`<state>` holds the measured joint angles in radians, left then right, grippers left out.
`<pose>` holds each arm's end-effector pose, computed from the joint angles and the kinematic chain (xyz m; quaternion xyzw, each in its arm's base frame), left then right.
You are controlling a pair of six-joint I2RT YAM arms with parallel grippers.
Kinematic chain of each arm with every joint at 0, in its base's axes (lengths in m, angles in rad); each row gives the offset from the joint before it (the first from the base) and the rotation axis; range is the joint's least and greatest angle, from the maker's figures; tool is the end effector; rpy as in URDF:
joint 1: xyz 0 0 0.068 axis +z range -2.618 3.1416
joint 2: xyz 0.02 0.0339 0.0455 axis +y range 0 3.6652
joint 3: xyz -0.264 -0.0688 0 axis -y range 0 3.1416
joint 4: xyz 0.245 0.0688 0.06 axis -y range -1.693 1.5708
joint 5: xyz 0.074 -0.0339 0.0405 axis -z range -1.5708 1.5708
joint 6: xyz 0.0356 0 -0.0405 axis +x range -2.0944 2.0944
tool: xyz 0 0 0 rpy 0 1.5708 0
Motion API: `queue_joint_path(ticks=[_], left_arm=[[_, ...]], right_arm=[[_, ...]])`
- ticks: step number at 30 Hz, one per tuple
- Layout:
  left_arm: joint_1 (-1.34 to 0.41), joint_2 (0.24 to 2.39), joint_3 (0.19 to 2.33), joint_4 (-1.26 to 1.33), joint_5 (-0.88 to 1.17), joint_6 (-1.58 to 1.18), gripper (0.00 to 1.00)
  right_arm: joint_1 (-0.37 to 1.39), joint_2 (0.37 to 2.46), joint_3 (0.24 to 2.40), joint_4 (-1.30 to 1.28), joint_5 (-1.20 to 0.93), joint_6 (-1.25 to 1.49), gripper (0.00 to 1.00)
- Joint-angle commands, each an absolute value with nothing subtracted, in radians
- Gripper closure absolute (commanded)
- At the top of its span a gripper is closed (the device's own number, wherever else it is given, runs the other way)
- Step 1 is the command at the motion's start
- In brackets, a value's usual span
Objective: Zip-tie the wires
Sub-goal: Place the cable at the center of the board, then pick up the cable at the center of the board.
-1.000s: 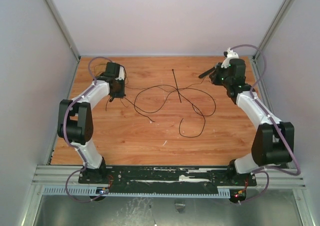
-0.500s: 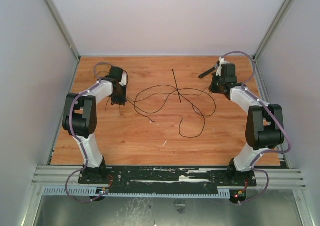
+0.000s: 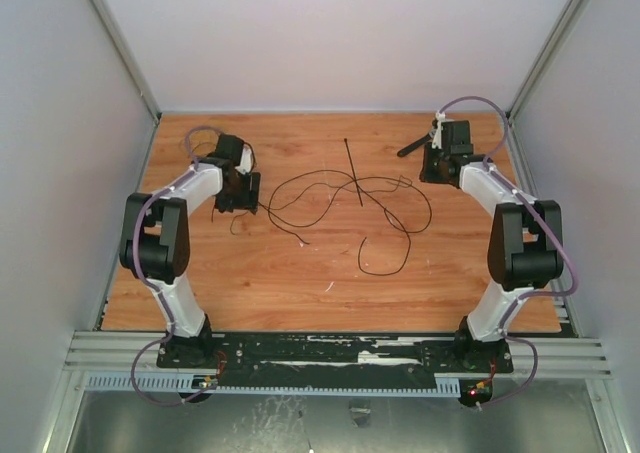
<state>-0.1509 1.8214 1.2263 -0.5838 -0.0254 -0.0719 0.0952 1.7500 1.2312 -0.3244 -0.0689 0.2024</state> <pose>0.3598 -0.0538 0.1803 0.0363 0.9801 -0.0093 0.1949 0.3804 0.0388 0.2221 0.0378 0.9333 0.0846 0.3469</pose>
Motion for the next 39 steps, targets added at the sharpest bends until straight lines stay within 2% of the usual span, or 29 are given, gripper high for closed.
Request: queue_joint_path(ticks=[1, 4, 8, 10, 14, 20, 27, 33, 36, 39], left_arm=[[-0.138, 1.746, 1.236, -0.617, -0.011, -0.049, 0.30], [-0.118, 1.702, 1.235, -0.592, 0.055, -0.068, 0.24], [-0.093, 1.635, 1.262, -0.551, 0.110, -0.112, 0.08], [-0.087, 1.601, 1.288, -0.533, 0.118, -0.129, 0.02], [-0.057, 1.556, 1.346, -0.489, 0.110, -0.164, 0.02], [0.063, 1.618, 1.454, -0.432, 0.113, -0.222, 0.02], [0.108, 1.879, 1.703, -0.482, 0.045, -0.183, 0.02], [0.107, 2.109, 1.949, -0.585, 0.188, -0.115, 0.09], [0.093, 2.197, 2.059, -0.689, 0.232, -0.067, 0.09], [0.074, 2.238, 2.082, -0.752, 0.229, -0.021, 0.08]], right_arm=[[0.074, 1.795, 1.280, -0.401, -0.001, 0.149, 0.75], [0.069, 1.782, 1.274, -0.393, -0.021, 0.156, 0.75], [0.069, 1.728, 1.261, -0.369, -0.059, 0.169, 0.72], [0.068, 1.698, 1.259, -0.361, -0.056, 0.170, 0.67], [0.068, 1.622, 1.232, -0.324, -0.049, 0.179, 0.59], [0.068, 1.532, 1.186, -0.276, -0.054, 0.176, 0.53], [0.068, 1.498, 1.155, -0.238, -0.100, 0.185, 0.52], [0.069, 1.505, 1.142, -0.239, -0.105, 0.176, 0.51], [0.069, 1.513, 1.137, -0.238, -0.099, 0.176, 0.51], [0.069, 1.526, 1.140, -0.239, -0.104, 0.176, 0.52]])
